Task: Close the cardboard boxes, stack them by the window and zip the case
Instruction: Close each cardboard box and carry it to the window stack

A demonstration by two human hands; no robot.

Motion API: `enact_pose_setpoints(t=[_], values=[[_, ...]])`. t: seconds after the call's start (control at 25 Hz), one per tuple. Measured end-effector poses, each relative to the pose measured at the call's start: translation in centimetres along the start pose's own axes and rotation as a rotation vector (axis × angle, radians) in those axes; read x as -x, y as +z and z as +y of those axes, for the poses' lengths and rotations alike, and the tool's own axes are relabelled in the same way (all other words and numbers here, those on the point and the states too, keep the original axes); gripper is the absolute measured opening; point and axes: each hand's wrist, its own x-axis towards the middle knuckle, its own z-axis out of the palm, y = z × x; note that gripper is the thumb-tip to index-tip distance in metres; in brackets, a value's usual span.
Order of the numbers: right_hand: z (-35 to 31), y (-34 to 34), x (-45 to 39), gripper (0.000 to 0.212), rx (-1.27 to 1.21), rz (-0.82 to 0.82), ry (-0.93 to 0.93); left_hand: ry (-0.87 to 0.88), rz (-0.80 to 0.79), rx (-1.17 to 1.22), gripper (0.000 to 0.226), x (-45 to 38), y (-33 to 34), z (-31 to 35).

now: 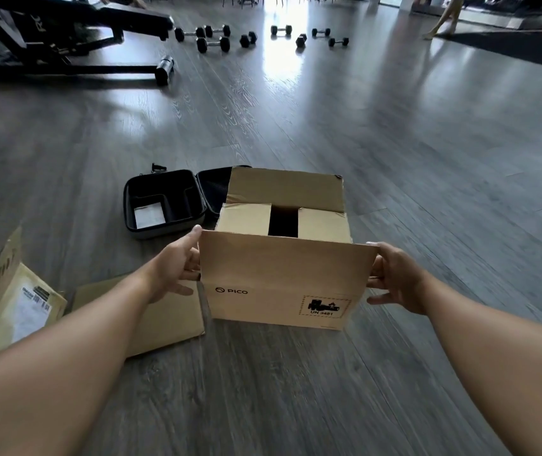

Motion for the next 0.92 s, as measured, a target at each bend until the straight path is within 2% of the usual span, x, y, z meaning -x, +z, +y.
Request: enact_pose_setpoints(t=[0.08, 0.16, 0.24, 0.32, 0.44, 0.56, 0.64, 0.68, 0.76, 0.84, 0.92], values=[[0.1, -0.3, 0.3, 0.033, -0.025, 0.003, -0.01, 0.026, 0.019, 0.0, 0.08, 0.2, -0.2, 0.0], [0.1, -0.5, 0.6, 0.02, -0.014, -0.022, -0.005, 0.116, 0.081, 0.074, 0.054, 0.5, -0.5, 0.5], [0.2, -0.5, 0.7, 0.016, 0.155, -0.056, -0.004, 0.2, 0.098, 0.031, 0.035, 0.8, -0.5, 1.3], [0.3, 0.1, 0.7, 0.033, 0.491, -0.025, -0.077, 0.238, 0.053, -0.213, 0.045, 1.1, -0.3, 1.8], [0.3, 1.9, 0.5, 0.054, 0.964, 0.109, -0.269, 0.269, 0.031, -0.732, 0.063, 0.7, 0.9, 1.0], [-0.2, 4.6, 0.7, 0.055, 1.242, 0.132, -0.394, 0.406, 0.05, -1.116, 0.059, 0.1, 3.1, -0.2], [-0.6, 7.1, 0.9, 0.047, 1.456, 0.096, -0.569, 0.488, 0.066, -1.309, 0.058, -0.3, 5.0, -0.6], [-0.7, 8.5, 1.0, 0.04, 1.499, 0.084, -0.664, 0.529, 0.059, -1.37, 0.058, -0.5, 5.9, -0.7], [-1.0, 11.5, 1.4, 0.032, 1.416, 0.07, -0.754, 0.579, -0.005, -1.43, 0.059, -0.7, 7.6, -0.7], [-0.9, 14.4, 1.6, 0.033, 1.264, 0.057, -0.724, 0.569, -0.059, -1.493, 0.061, -0.7, 8.6, -0.6], [-0.4, 16.7, 1.6, 0.041, 1.242, 0.077, -0.633, 0.556, -0.039, -1.563, 0.059, -0.4, 9.1, -0.3]])
